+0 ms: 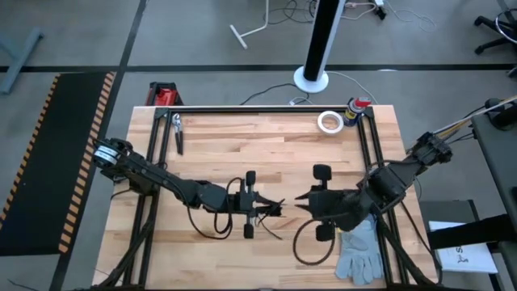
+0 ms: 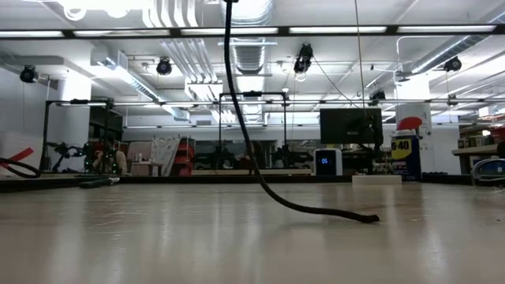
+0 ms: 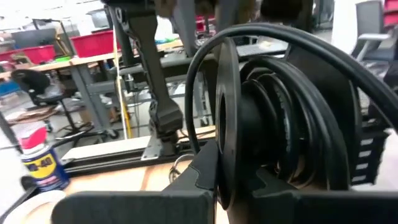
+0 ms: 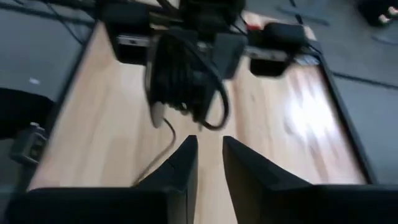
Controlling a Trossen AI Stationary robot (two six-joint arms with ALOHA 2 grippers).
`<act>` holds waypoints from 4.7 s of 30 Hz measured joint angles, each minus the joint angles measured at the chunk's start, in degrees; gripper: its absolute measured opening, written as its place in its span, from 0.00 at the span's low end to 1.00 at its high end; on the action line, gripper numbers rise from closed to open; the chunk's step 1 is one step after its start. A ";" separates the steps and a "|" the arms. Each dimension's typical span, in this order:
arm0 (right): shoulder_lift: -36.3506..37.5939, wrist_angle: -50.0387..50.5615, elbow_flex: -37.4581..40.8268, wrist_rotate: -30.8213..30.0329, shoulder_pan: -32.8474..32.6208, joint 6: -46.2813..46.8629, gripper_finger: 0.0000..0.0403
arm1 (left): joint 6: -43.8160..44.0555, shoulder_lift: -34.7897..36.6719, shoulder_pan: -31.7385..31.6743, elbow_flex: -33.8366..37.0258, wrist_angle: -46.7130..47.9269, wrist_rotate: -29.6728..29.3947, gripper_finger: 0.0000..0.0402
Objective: Coil cords
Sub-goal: Coil the black wire into the spool
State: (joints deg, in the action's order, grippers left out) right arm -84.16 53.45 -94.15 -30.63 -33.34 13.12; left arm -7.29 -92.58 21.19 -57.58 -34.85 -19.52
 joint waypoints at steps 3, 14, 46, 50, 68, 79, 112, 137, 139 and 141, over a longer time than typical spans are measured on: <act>3.54 -7.68 6.08 2.30 0.93 -2.33 0.20 | 1.39 0.00 0.00 0.00 -0.34 1.06 0.00; 5.83 -16.96 13.68 8.86 4.87 -7.64 0.35 | 1.86 0.00 -0.02 0.00 -1.64 5.57 0.00; -1.81 -74.44 39.80 1.92 0.83 -3.65 0.27 | 0.26 0.00 -0.02 0.00 -9.60 -9.62 0.00; -5.94 -74.71 36.98 1.31 1.26 -5.64 0.26 | 0.26 0.00 -0.02 0.00 -10.07 -10.70 0.00; -10.99 -72.48 31.63 -8.04 2.63 -8.67 0.30 | 0.25 0.00 0.09 0.00 -11.89 -11.48 0.00; -10.99 -74.86 31.59 -4.28 4.52 -9.28 0.16 | 0.26 0.00 0.09 0.00 -11.93 -11.48 0.00; -10.78 -76.68 31.98 -7.52 5.00 -10.14 0.00 | -0.34 -0.07 0.18 0.23 -12.23 -11.53 0.00; -8.95 -62.52 33.91 -14.88 6.25 -7.79 0.00 | 2.42 0.38 2.02 0.40 -13.32 -9.77 0.00; -8.03 -62.14 34.95 -14.97 6.27 -7.41 0.00 | 2.40 0.77 2.14 0.42 -13.32 -9.76 0.00; -7.05 -61.39 36.00 -15.01 6.27 -5.95 0.00 | 2.40 1.04 2.12 0.42 -13.38 -9.80 0.00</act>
State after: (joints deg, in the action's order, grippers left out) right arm -91.22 -7.95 -58.15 -45.65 -27.07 7.17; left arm -4.89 -91.53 23.31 -57.17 -48.23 -29.32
